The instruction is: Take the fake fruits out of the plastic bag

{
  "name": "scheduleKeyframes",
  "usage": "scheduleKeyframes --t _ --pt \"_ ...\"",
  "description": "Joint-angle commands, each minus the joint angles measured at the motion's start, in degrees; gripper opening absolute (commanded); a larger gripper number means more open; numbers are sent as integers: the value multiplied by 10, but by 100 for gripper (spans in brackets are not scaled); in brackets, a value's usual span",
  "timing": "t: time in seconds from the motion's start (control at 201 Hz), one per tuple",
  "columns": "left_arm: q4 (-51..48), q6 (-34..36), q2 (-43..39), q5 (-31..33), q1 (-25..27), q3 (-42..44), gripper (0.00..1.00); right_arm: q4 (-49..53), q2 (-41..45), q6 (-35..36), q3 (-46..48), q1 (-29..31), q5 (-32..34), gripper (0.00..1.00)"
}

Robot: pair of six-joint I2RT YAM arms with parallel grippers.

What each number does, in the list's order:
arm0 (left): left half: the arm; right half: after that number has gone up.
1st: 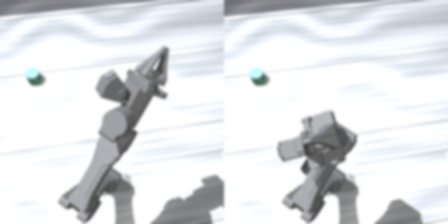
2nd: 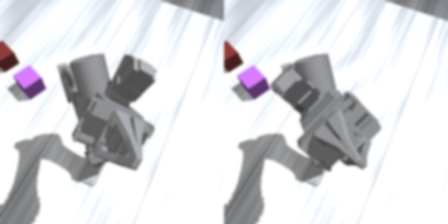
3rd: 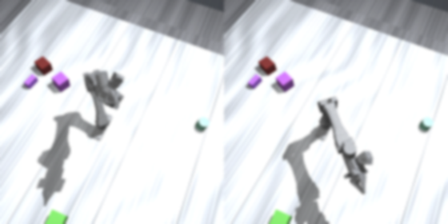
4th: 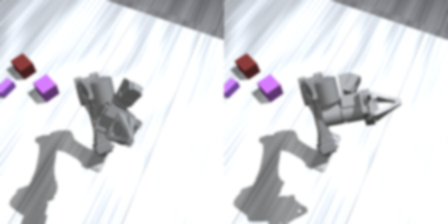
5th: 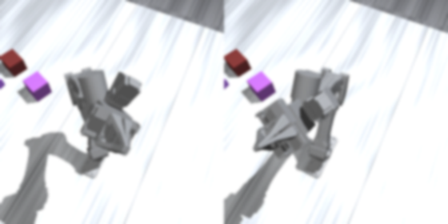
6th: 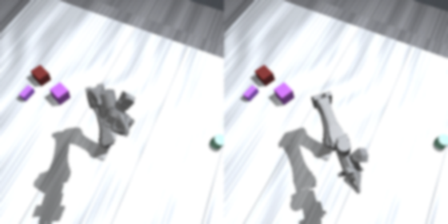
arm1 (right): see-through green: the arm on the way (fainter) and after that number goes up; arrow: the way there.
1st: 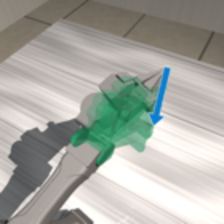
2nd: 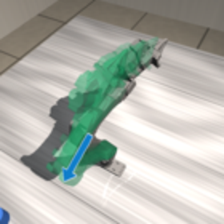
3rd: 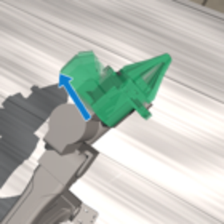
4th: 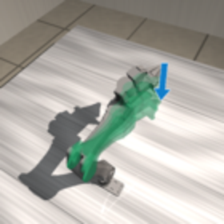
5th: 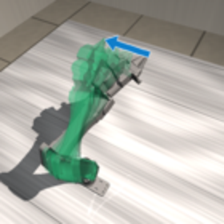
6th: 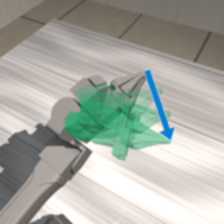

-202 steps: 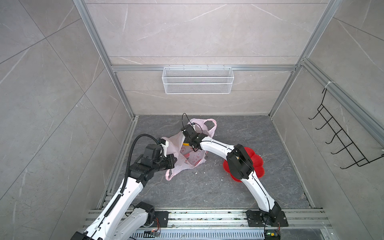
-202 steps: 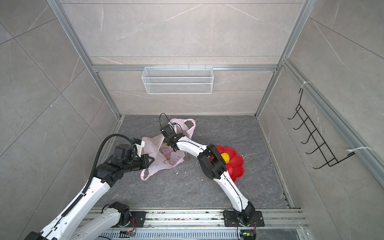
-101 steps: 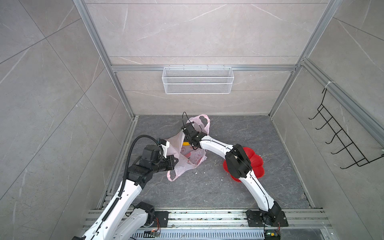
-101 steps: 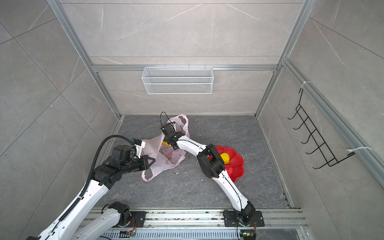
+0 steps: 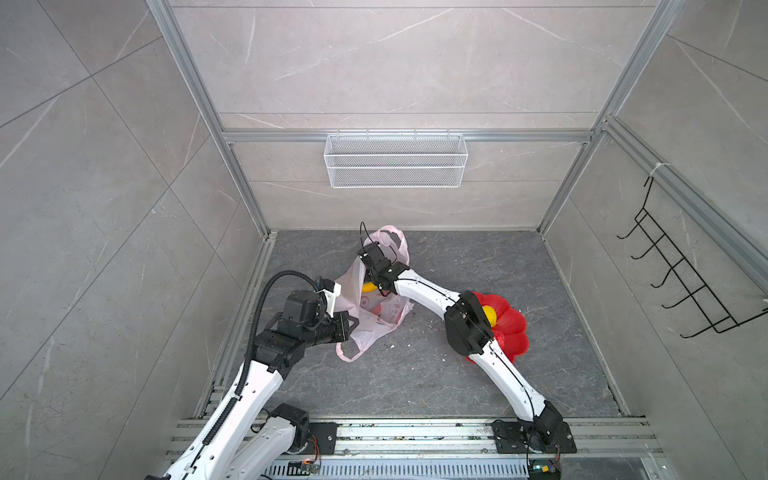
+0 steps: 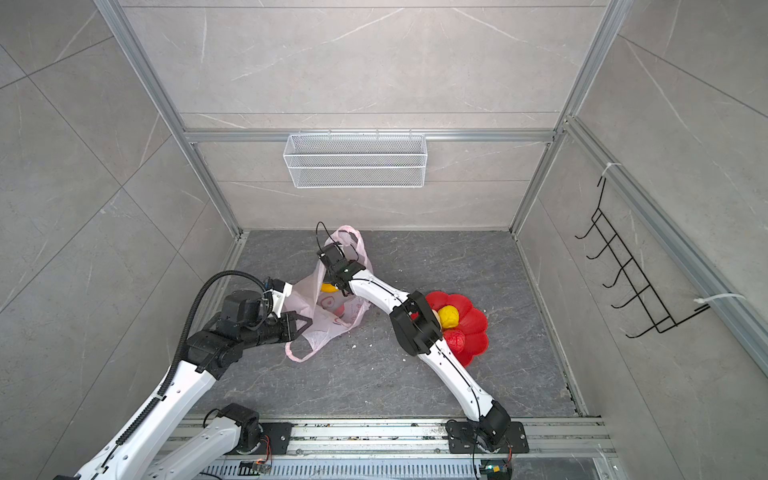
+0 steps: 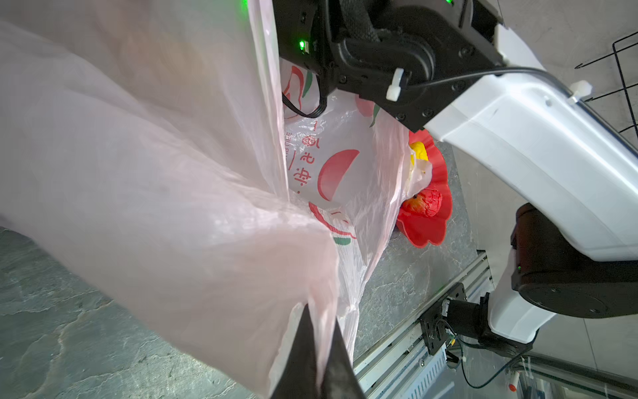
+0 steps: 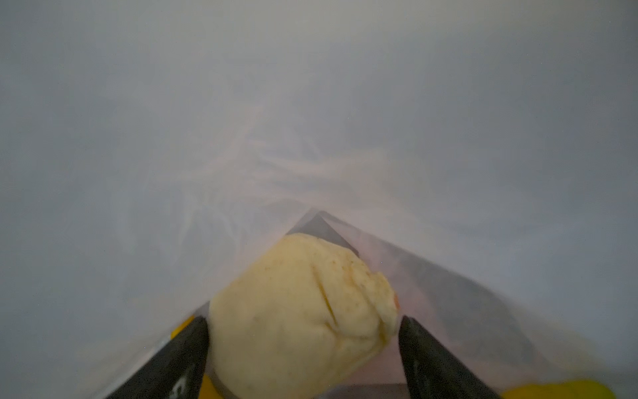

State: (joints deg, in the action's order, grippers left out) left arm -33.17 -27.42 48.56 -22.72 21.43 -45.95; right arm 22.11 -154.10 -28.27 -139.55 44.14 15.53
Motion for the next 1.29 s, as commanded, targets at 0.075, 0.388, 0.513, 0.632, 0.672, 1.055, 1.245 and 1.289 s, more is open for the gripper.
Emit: scheduleKeyframes --t 0.075,0.388,0.513,0.632,0.672,1.055,1.245,1.289 --pt "-7 18 -4 -29 0 -14 0 56 -39 11 -67 -5 -16 86" --pt "-4 19 0 -32 0 -15 0 60 -48 5 -80 -13 -40 78" --pt "-4 19 2 -31 -1 -15 0 63 -47 5 -78 -15 -44 70" --pt "-4 18 0 -27 -1 -14 0 63 -45 7 -78 -15 -47 65" --pt "-4 17 -1 -26 -1 -14 0 62 -42 8 -76 -15 -47 64" --pt "-11 14 -4 -7 -2 -13 0 35 -1 34 -17 -13 -48 53" --pt "-19 12 -7 2 -1 -16 0 22 25 45 22 -7 -49 51" --pt "-26 13 -8 5 -1 -18 0 16 37 47 40 -5 -47 51"
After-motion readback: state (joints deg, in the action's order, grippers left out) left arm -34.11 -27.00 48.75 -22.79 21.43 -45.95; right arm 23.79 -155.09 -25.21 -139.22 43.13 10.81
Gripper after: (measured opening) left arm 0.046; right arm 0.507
